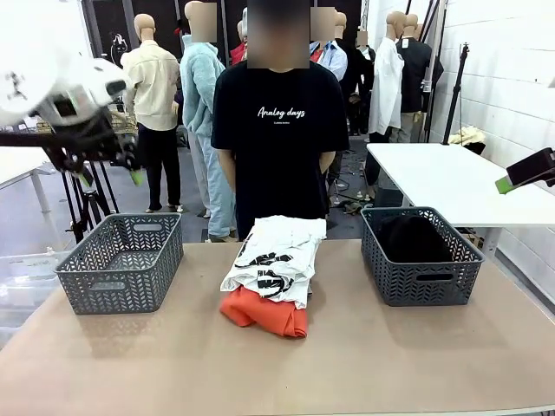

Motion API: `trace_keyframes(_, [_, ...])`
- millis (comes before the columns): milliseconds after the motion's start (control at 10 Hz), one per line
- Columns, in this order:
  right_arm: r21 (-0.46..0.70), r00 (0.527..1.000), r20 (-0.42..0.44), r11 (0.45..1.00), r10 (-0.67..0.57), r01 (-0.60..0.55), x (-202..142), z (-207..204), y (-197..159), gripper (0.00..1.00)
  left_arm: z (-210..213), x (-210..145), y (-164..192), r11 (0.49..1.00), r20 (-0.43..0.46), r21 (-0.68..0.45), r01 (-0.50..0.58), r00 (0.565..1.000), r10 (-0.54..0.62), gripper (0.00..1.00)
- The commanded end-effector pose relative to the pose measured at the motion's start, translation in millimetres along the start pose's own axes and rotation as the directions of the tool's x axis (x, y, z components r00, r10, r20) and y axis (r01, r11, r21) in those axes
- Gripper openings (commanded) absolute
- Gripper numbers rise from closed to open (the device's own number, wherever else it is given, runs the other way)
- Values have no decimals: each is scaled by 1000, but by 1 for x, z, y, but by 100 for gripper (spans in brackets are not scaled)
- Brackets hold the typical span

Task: Sort the tops and bottoms.
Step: Lift clothes from the center of the table with your right hand.

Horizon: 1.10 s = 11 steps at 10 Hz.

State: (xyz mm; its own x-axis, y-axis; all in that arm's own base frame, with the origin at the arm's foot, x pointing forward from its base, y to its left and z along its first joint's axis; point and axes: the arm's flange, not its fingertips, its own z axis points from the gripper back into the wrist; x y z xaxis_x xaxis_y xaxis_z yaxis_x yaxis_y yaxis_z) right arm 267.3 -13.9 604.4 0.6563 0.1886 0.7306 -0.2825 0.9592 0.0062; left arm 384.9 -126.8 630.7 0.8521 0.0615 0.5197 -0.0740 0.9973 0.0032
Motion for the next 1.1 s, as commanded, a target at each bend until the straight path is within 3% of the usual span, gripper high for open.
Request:
trace_keyframes(0, [0,1000,-7,1000,2,-2,0,-2,1,100,-21,-12,-7,998,-52,7,59,997,-59,91])
trace_keyframes(100, [0,1000,-7,1000,2,-2,0,-2,1,100,-21,-12,-7,998,-52,7,59,997,-59,91])
trace_keyframes(200, [0,1000,-7,1000,2,-2,0,-2,1,100,4,3,0,1000,4,1,-2,1000,2,91])
trace_keyframes(300, [0,1000,-7,1000,2,-2,0,-2,1,100,-5,12,-11,991,-83,-45,124,988,-128,91])
trace_keyframes(400, [0,1000,-7,1000,2,-2,0,-2,1,100,-12,15,-1,984,-11,-94,149,988,-151,91])
trace_keyframes(500, [0,1000,-7,1000,2,-2,0,-2,1,100,-14,8,18,977,-24,-138,162,986,-167,91])
trace_keyframes(700, [0,1000,-7,1000,2,-2,0,-2,1,100,-12,-14,46,937,67,-240,253,967,-244,91])
trace_keyframes(800, [0,1000,-7,1000,2,-2,0,-2,1,100,-14,-22,50,925,85,-276,262,965,-248,91])
trace_keyframes(1000, [0,1000,-7,1000,2,-2,0,-2,1,100,4,-36,58,906,202,-309,289,951,-235,91])
